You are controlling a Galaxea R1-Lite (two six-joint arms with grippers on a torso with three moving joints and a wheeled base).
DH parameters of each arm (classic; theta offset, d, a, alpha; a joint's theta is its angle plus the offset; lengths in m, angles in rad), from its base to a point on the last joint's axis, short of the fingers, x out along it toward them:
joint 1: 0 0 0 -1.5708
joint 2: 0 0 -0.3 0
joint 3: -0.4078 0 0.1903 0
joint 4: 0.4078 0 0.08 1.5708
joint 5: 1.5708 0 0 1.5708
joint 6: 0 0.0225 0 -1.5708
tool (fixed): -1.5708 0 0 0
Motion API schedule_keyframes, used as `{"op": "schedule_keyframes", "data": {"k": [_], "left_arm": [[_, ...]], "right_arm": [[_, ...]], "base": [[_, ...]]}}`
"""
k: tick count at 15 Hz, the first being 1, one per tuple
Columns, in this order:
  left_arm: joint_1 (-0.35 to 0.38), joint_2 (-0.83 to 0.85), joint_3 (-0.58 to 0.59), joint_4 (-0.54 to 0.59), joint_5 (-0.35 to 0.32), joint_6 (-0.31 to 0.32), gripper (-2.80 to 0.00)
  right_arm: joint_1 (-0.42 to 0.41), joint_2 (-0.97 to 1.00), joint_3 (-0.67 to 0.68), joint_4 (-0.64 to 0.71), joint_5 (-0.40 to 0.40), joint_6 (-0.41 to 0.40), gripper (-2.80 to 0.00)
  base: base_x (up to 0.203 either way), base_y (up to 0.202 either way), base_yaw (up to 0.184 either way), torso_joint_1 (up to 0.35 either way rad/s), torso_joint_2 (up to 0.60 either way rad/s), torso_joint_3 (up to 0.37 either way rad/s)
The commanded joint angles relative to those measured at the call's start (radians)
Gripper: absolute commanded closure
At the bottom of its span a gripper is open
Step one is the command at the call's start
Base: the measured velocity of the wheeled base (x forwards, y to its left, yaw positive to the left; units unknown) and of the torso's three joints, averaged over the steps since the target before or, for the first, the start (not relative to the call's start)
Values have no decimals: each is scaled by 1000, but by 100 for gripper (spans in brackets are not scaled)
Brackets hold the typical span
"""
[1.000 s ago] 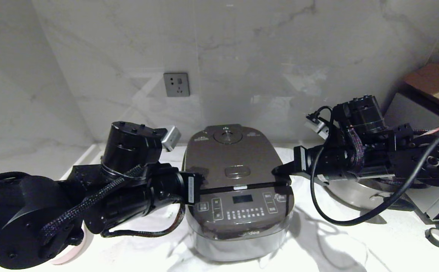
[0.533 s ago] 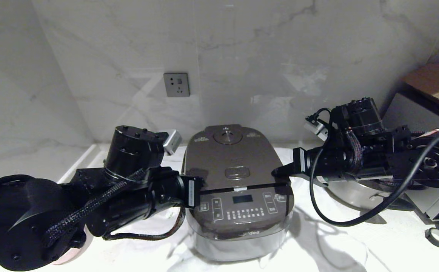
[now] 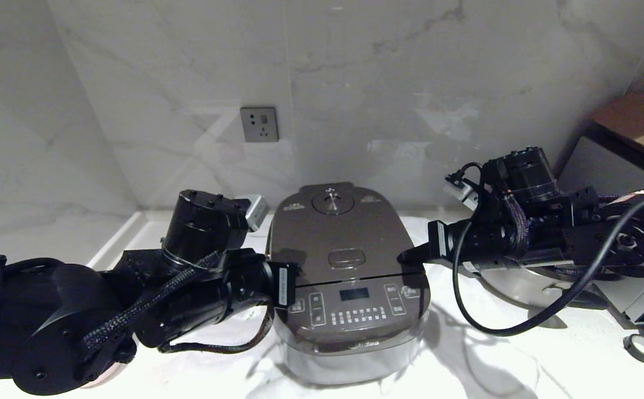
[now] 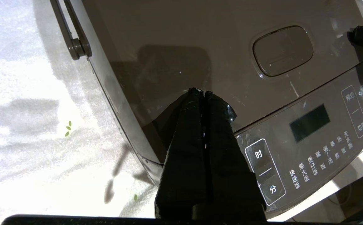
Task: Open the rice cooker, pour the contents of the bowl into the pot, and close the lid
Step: Close the rice cooker
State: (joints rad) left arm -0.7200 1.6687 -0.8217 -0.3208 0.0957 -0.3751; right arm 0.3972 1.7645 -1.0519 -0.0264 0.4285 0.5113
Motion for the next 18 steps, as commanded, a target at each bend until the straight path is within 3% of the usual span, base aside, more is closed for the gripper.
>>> {"op": "schedule_keyframes", "data": {"k": [1, 4, 13, 18], "left_arm": [[-1, 4, 6, 0, 1, -2, 0], [-3, 6, 15, 0, 1, -5, 0], [-19, 17, 19, -1, 1, -16, 0], [-18, -46, -36, -1, 2, -12, 0]], "right_arm": [[2, 6, 17, -11, 4, 3, 0], [2, 16, 38, -69, -2, 6, 0], [2, 18, 39, -70, -2, 24, 0], [4, -63, 17, -69, -4, 25, 0]], "base": [[0, 0, 0, 0, 0, 0], [0, 0, 0, 0, 0, 0], [0, 0, 0, 0, 0, 0], [0, 0, 0, 0, 0, 0]]}}
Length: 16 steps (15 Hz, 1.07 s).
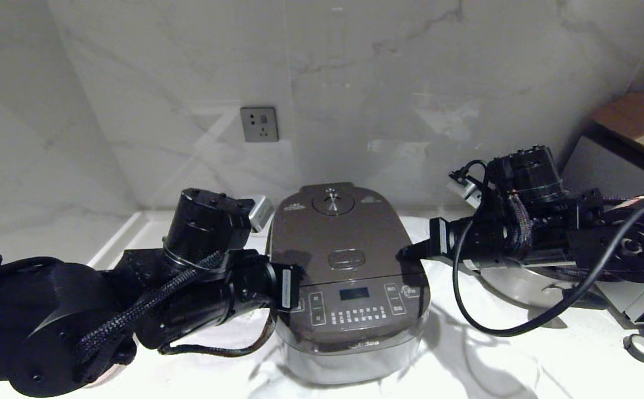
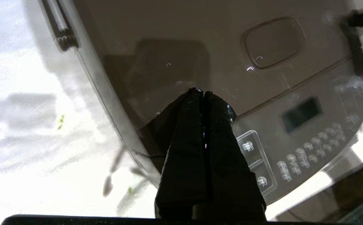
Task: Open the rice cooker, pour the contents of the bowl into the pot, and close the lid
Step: Close the rice cooker
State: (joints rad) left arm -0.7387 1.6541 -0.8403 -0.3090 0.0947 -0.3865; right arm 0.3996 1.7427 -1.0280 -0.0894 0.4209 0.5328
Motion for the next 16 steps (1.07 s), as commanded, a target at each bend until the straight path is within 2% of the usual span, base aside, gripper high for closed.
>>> {"op": "schedule_keyframes", "data": {"k": [1, 9, 13, 16], "left_arm": [[1, -39, -25, -13, 3, -2, 0], [5, -121, -1, -9, 6, -3, 0], [22, -277, 97, -2, 13, 0, 0], [48, -446, 192, 2, 65, 19, 0]], "right_arm": [[5, -53, -10, -6, 4, 4, 0], [10, -114, 10, -1, 4, 19, 0], [4, -153, 23, 3, -7, 19, 0], [-1, -185, 35, 3, -70, 19, 0]], "base": [[0, 0, 0, 0, 0, 0], [0, 0, 0, 0, 0, 0], [0, 0, 0, 0, 0, 0], [0, 0, 0, 0, 0, 0]]}}
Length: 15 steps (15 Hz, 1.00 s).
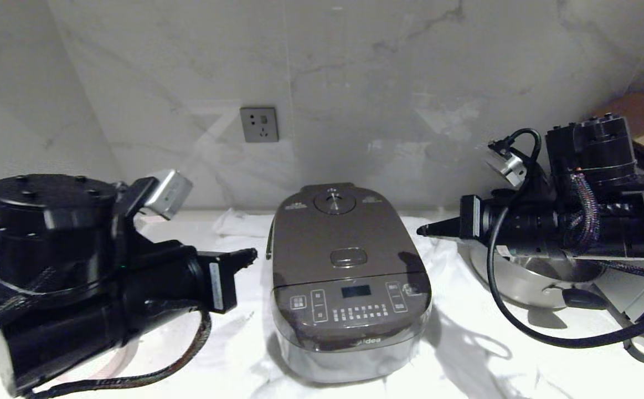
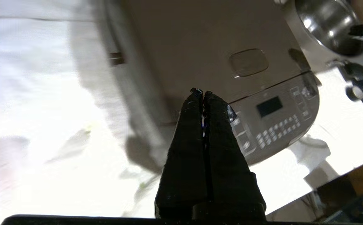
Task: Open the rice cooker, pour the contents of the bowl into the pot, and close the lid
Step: Close the rice cooker, then press the start button
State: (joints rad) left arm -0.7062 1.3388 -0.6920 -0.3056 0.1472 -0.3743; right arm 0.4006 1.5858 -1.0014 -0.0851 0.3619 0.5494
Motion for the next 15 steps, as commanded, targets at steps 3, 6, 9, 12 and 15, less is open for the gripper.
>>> {"op": "schedule_keyframes", "data": {"k": [3, 6, 9, 12, 15], "left_arm": [[80, -357, 113, 19, 32, 104, 0], [182, -578, 129, 109, 36, 195, 0], [395, -716, 127, 182, 37, 318, 0], [629, -842, 115, 208, 36, 455, 0], [751, -996, 118, 314, 26, 563, 0]], "right_arm": [[-2, -63, 44, -3, -23, 3, 0], [-2, -63, 58, -8, -23, 0, 0], [-7, -64, 58, -22, -25, 1, 0], [-26, -70, 64, -41, -26, 1, 0], [-26, -73, 63, -41, -26, 0, 0]], "base": [[0, 0, 0, 0, 0, 0], [0, 0, 0, 0, 0, 0], [0, 0, 0, 0, 0, 0], [0, 0, 0, 0, 0, 0], [0, 0, 0, 0, 0, 0]]}}
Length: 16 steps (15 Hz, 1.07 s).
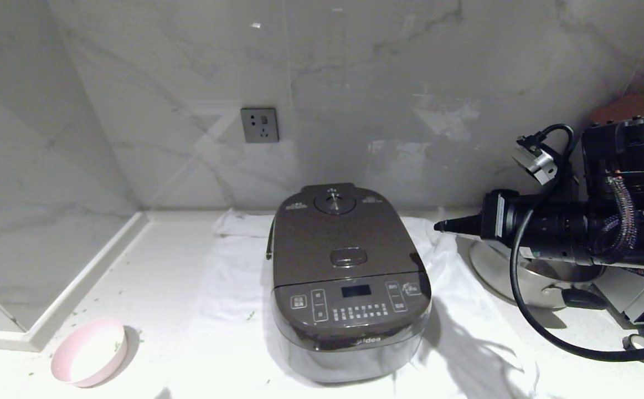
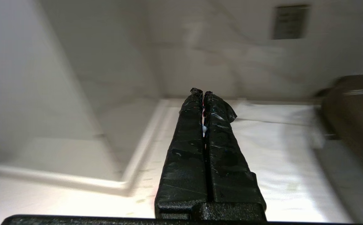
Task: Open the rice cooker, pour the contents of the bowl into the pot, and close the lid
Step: Press the start button
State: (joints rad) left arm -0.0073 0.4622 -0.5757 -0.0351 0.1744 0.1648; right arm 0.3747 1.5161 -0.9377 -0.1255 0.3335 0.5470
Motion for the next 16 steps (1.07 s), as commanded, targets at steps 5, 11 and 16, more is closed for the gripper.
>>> {"op": "schedule_keyframes", "data": {"k": [5, 11, 16], "left_arm": [[24, -349, 139, 144, -5, 43, 0], [9, -465, 447, 141, -42, -8, 0], [9, -465, 548, 119, -204, -74, 0]], "right_arm": [[0, -23, 20, 0, 4, 2, 0], [7, -61, 44, 0, 4, 0, 0], [56, -68, 45, 2, 4, 5, 0]], "base": [[0, 0, 0, 0, 0, 0], [0, 0, 0, 0, 0, 0], [0, 0, 0, 0, 0, 0]]}}
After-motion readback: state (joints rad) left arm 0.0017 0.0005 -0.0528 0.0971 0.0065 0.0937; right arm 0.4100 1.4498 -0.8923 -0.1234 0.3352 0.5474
